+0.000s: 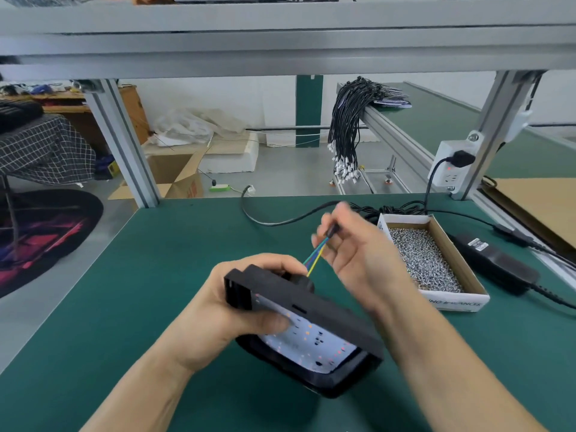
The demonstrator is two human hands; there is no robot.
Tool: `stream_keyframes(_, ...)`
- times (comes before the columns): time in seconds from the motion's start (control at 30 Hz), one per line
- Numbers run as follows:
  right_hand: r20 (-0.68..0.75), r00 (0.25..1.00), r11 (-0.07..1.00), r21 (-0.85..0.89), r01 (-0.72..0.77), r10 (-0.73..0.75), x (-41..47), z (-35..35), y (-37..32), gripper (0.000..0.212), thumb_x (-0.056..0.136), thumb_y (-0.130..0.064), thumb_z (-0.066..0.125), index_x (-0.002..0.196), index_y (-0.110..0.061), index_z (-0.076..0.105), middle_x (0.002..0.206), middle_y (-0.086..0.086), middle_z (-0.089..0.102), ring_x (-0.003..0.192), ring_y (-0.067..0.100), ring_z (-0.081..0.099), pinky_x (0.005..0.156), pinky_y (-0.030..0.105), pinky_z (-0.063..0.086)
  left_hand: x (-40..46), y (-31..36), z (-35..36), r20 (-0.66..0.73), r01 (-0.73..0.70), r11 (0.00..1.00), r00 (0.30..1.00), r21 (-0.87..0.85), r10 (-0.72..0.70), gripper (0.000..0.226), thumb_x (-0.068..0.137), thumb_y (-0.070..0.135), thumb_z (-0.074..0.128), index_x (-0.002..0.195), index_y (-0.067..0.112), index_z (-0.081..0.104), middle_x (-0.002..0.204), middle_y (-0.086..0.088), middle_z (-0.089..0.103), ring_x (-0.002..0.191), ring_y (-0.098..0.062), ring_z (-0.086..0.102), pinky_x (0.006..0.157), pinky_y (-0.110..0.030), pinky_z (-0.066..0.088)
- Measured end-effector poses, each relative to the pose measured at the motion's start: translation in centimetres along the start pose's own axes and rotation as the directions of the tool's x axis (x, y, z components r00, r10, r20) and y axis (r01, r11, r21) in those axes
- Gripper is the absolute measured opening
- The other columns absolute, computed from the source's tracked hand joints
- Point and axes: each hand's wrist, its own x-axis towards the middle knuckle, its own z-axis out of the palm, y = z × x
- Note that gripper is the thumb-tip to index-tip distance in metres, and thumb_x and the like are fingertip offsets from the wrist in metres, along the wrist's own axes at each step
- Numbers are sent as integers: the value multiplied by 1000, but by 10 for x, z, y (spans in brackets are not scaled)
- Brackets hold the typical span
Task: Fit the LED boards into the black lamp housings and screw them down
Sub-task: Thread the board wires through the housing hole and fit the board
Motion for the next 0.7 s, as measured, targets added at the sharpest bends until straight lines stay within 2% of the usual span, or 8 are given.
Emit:
stream_keyframes(0.1, 79, 970, 953, 184, -241, 230, 14, 1, -38, 28, 101, -27, 41, 89, -4, 53, 71, 2, 56, 42, 5, 49, 44, 18, 48, -8, 1, -14, -64, 4, 998, 998, 55, 0, 48, 61, 14, 80, 108, 17, 71, 96, -6, 71, 89, -19, 65, 77, -24, 51)
stream_keyframes(0.17, 31, 939, 900, -300, -318, 342, 14, -2, -42, 18, 102, -24, 43, 97, -10, 52, 60, 0, 54, 33, 2, 35, 32, 16, 36, -16, 4, -27, -158, 21, 998, 987, 63, -11, 56, 57, 21, 84, 111, 20, 71, 99, -7, 73, 94, -21, 67, 79, -25, 52)
stream_keyframes(0.23, 84, 856, 651, -688, -320, 510, 6, -10, -29, 16, 99, -19, 48, 109, -11, 58, 55, 2, 54, 32, 3, 33, 34, 17, 37, -21, 8, -35, -152, 28, 994, 988, 110, -11, 60, 54, 34, 89, 110, 25, 72, 100, -4, 74, 95, -17, 68, 79, -25, 54)
stream_keyframes(0.37, 113, 598, 335, -901, -275, 794, -8, -26, -35, 22, 88, -10, 55, 100, -11, 72, 63, 4, 61, 45, 6, 54, 44, 21, 52, -18, 15, -36, -40, 63, 957, 998, 282, -54, 55, 50, 28, 83, 103, 33, 74, 101, -4, 72, 89, -9, 68, 78, -22, 54)
stream_keyframes(0.5, -284, 633, -270, -955, -122, 720, -12, -37, -31, 12, 89, -6, 53, 92, -16, 59, 77, 3, 67, 60, 15, 63, 51, 23, 52, -10, 21, -29, 29, 59, 978, 997, 199, -66, 50, 58, 16, 81, 106, 29, 74, 98, 4, 74, 91, -6, 67, 79, -16, 50)
stream_keyframes(0.57, -266, 785, -491, -869, 55, 559, -9, -36, -27, 16, 85, -27, 66, 96, -25, 55, 85, -5, 65, 71, 18, 64, 60, 25, 53, -5, 21, -25, 15, 39, 978, 999, 206, -43, 51, 60, 9, 80, 106, 31, 74, 99, 9, 73, 95, -5, 67, 81, -14, 48)
stream_keyframes(0.63, 12, 950, -491, -854, 172, 312, -8, -28, -31, 21, 84, -46, 66, 91, -35, 50, 99, -10, 60, 92, 18, 60, 71, 25, 47, -1, 20, -24, -12, 27, 972, 1000, 232, -24, 54, 62, 3, 78, 107, 32, 73, 99, 10, 73, 96, -5, 66, 83, -12, 46)
stream_keyframes(0.7, 230, 963, -48, -970, 238, 139, -14, -12, -38, 24, 86, -56, 58, 104, -40, 59, 119, -18, 60, 110, 5, 56, 91, 20, 42, 0, 20, -23, -4, 21, 971, 1000, 237, -21, 55, 65, 1, 77, 110, 31, 70, 95, 9, 72, 89, -5, 66, 80, -12, 46)
